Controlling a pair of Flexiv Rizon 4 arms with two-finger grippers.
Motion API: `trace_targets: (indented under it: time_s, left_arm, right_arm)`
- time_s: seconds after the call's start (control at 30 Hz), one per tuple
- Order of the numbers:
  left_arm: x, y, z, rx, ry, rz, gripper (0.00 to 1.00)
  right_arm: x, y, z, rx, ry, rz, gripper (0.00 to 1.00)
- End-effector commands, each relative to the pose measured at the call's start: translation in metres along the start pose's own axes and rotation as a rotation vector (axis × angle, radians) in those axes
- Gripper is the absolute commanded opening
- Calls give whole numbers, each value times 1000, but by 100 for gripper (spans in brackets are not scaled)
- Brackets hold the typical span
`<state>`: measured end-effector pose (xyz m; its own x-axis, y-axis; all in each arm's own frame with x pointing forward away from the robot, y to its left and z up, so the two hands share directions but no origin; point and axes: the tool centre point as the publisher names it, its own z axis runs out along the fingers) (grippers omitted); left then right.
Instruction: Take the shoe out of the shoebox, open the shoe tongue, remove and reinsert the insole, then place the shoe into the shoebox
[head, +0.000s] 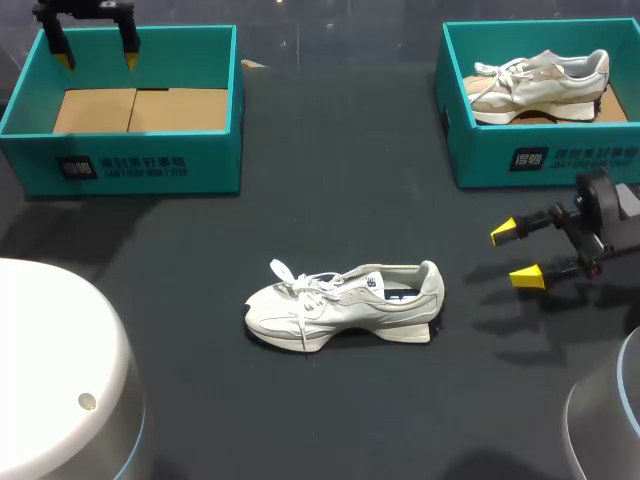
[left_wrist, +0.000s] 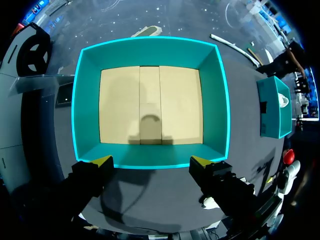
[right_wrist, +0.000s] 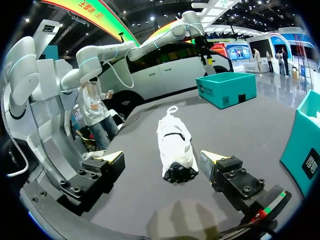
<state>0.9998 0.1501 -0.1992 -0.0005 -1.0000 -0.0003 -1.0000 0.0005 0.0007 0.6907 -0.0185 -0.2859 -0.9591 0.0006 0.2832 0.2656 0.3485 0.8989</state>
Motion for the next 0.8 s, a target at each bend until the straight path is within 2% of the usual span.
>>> trace_targets:
  time_s: [0.03,0.2,0.3,0.37,0.43,0.5,0.6,0.67,0.8]
  left_arm:
    - [0,0,0,0,0,0,100]
    - [0,0,0,0,0,0,100]
    - [0,0,0,0,0,0,100]
    - [0,0,0,0,0,0,100]
    - [0,0,0,0,0,0,100]
    - [0,0,0,0,0,0,100]
    - [0,0,0,0,0,0,100]
    - [0,0,0,0,0,0,100]
    - [0,0,0,0,0,0,100]
  right_arm:
    - [4,1,0,2,-23,1,100]
    - [4,1,0,2,-23,1,100]
    - [-1,-12,1,27,-51,-109,100]
    - [-3,-20,0,-10,-42,-174,100]
    - [-7,-27,1,18,-65,-198,100]
    - [-12,-31,1,-4,-50,-217,100]
    - [-18,-37,7,16,-49,-234,100]
    - [-21,-41,12,91,-34,-225,100]
    - [-21,-41,12,91,-34,-225,100]
